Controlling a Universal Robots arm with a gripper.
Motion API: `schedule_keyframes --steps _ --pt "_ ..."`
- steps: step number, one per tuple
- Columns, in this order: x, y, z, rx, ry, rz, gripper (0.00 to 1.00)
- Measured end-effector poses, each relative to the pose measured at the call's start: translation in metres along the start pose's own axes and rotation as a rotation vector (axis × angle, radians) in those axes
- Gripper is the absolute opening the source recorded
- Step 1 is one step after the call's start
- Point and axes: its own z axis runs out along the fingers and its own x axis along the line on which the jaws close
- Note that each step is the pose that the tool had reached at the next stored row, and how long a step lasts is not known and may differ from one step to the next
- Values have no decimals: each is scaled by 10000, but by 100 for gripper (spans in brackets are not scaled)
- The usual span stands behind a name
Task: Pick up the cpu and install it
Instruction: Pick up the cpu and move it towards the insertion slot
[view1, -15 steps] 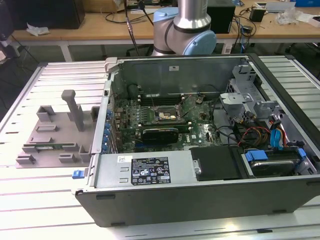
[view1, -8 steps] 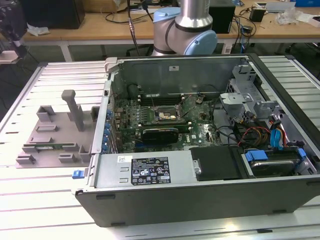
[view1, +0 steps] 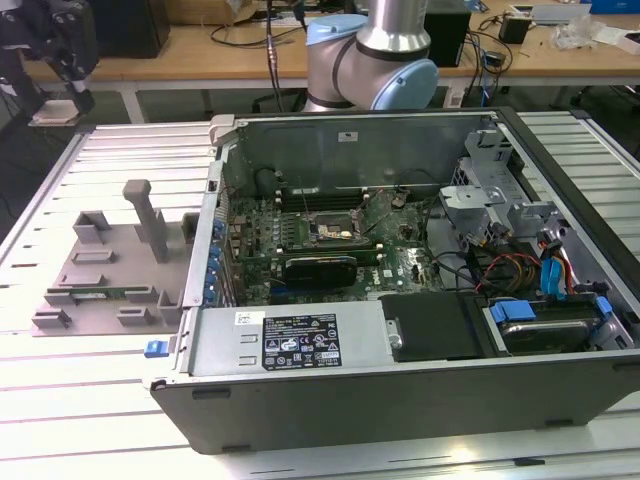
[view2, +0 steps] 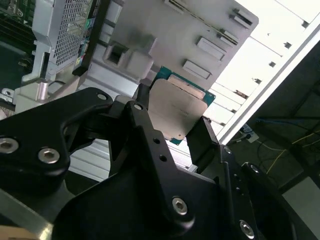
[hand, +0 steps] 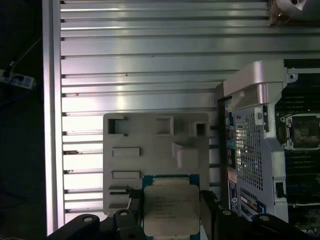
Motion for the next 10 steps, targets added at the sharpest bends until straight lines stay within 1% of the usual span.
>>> schedule_keyframes --steps 3,4,6,7,8,10 --pt "-114 5 4 1 19 2 55" --pt "-141 6 5 1 24 2 55" --pt "-267 10 11 1 44 2 55" --pt "-317 12 12 2 53 3 55" --pt "-390 15 15 2 66 4 55" --pt "-457 17 18 3 78 4 55"
